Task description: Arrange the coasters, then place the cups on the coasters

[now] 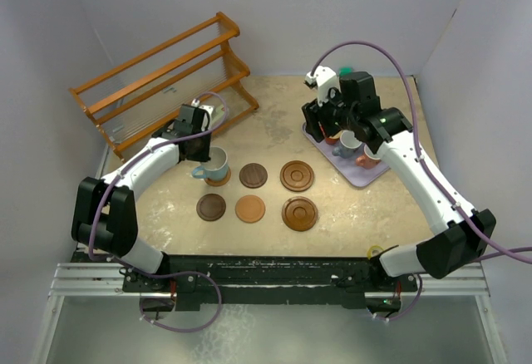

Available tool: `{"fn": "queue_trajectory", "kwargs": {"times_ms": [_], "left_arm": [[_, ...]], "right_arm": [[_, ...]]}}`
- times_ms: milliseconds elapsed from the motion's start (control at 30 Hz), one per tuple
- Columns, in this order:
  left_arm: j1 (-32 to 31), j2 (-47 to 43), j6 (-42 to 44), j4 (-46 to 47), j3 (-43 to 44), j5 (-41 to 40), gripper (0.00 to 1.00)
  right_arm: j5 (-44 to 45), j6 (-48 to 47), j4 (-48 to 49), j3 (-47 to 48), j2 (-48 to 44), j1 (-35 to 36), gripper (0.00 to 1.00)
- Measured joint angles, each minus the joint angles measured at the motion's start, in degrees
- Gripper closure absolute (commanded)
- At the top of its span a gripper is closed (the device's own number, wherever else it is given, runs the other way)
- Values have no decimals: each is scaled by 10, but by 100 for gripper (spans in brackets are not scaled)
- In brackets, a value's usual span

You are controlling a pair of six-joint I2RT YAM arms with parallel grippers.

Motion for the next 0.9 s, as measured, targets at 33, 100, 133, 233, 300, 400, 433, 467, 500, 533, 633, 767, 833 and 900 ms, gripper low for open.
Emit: {"fn": "queue_trajectory", "kwargs": {"times_ms": [33, 100, 133, 233, 300, 400, 433, 467, 500, 533, 633, 767, 833, 900], "left_arm": [[0, 0, 0, 2, 0, 0, 80], [0, 0, 0, 6, 0, 0, 78], [0, 0, 0, 8, 0, 0, 77], [0, -2, 0, 9, 0, 2, 73], [0, -5, 0, 9, 0, 5, 68], [0, -17, 1, 7, 0, 7, 61], [0, -23, 2, 6, 0, 7, 60], [0, -30, 3, 4, 0, 7, 58], [0, -38, 4, 4, 0, 8, 58], [0, -45, 6, 3, 0, 9, 57], [0, -68, 16, -7, 9, 16, 54], [0, -96, 40, -18, 31, 36, 46], [0, -114, 52, -18, 34, 47, 45], [0, -132, 64, -22, 35, 59, 44]], "right_arm": [[2, -1, 0, -2, -1, -1, 37], [3, -2, -2, -5, -2, -4, 37], [8, -3, -2, -5, -2, -6, 37], [17, -3, -3, -5, -2, -19, 37], [26, -3, -5, -5, -2, -33, 37], [34, -2, -5, -9, -3, -63, 37], [38, -2, -6, -12, -3, -75, 37], [41, 0, -7, -15, -3, -88, 37], [43, 2, -7, -18, -3, -105, 37], [44, 2, -7, -21, -3, -122, 37], [49, 4, -9, -23, -2, -180, 37], [58, 6, -5, -23, 3, -249, 37], [61, 6, -2, -23, 11, -276, 37], [63, 6, 4, -23, 30, -307, 38]]}}
